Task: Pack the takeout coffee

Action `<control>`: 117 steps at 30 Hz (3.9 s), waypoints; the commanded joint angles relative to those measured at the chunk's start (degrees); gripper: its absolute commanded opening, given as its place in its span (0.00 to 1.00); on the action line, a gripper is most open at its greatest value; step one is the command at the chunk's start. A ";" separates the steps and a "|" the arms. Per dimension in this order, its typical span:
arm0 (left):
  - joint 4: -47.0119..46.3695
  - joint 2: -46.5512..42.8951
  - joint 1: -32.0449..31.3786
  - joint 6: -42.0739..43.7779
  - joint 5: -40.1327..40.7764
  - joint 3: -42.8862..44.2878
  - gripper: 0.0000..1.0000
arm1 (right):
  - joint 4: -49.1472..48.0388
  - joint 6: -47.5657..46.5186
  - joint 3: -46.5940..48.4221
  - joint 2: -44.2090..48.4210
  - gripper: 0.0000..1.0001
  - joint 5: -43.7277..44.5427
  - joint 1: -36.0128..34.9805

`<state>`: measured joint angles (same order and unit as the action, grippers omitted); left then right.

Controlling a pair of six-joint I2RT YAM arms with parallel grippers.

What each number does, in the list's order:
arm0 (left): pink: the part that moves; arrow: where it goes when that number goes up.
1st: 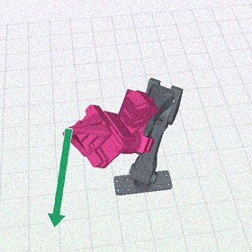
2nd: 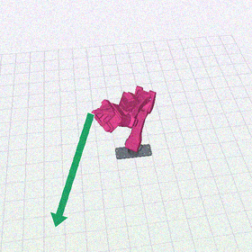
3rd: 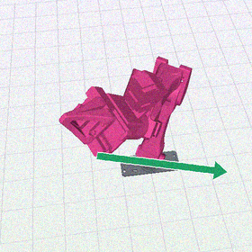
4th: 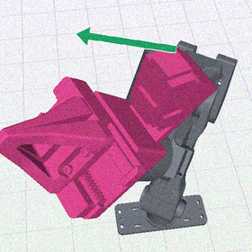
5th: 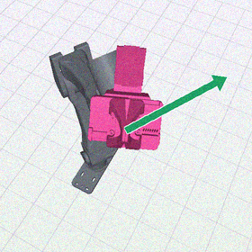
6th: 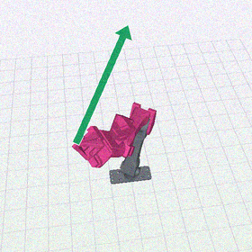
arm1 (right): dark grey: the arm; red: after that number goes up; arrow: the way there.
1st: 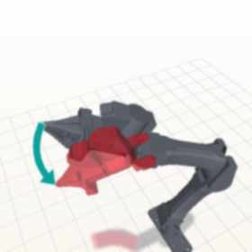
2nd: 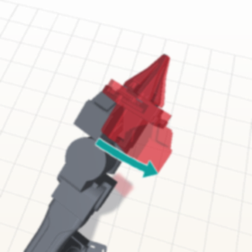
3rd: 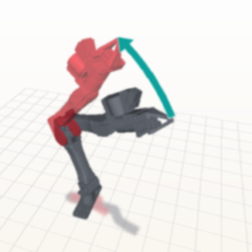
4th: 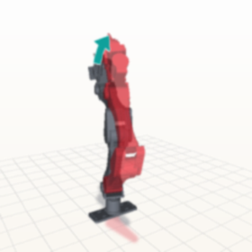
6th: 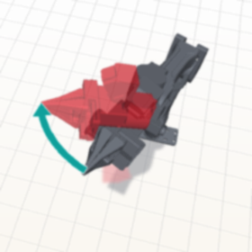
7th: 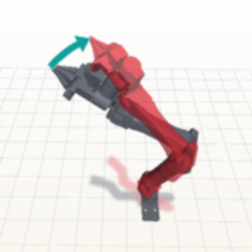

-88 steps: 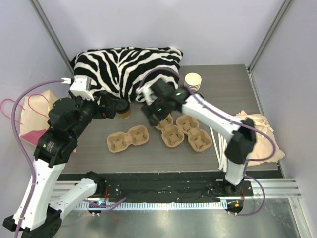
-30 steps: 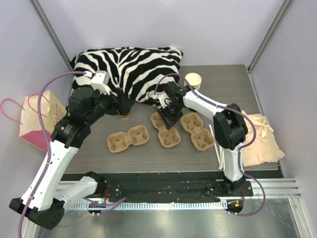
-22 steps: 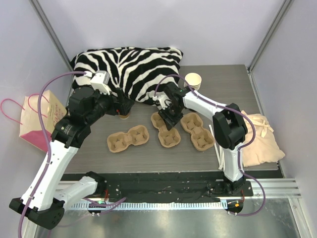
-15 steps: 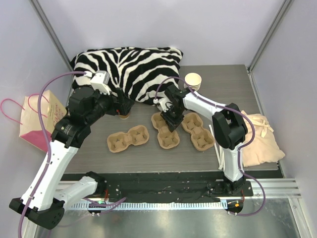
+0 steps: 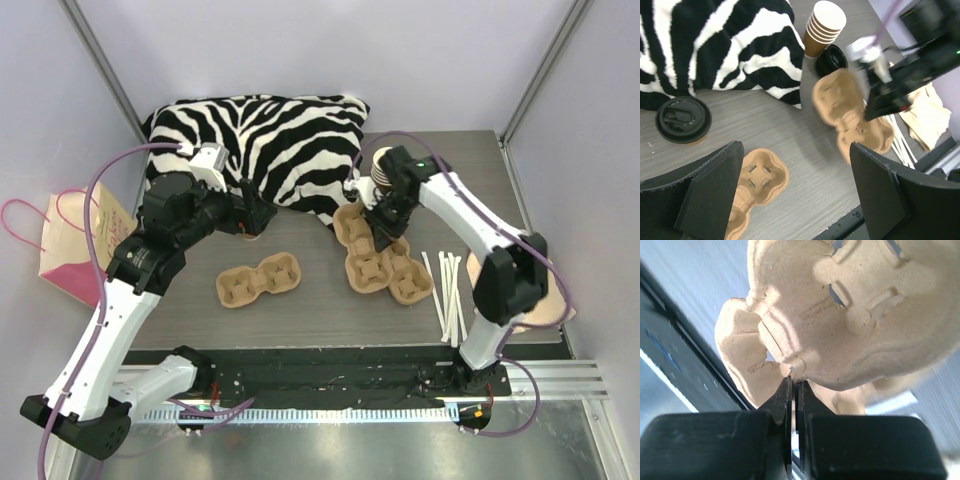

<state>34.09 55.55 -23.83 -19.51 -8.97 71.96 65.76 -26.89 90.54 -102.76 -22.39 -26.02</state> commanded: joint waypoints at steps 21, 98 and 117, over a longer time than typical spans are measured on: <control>-3.76 1.67 0.46 -3.26 -8.26 -1.48 0.96 | 20.46 -30.06 -5.72 5.65 0.01 0.68 11.87; 5.19 5.44 4.05 4.12 -7.46 8.36 1.00 | -7.83 10.89 2.88 0.65 0.01 -19.28 46.85; 29.10 10.98 19.08 29.53 -15.28 12.49 1.00 | -14.08 16.35 14.13 -20.29 0.49 -10.48 47.03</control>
<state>59.27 66.57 -6.81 4.10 -22.59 83.24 51.44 -10.17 101.58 -123.57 -33.21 21.08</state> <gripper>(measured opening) 0.995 0.276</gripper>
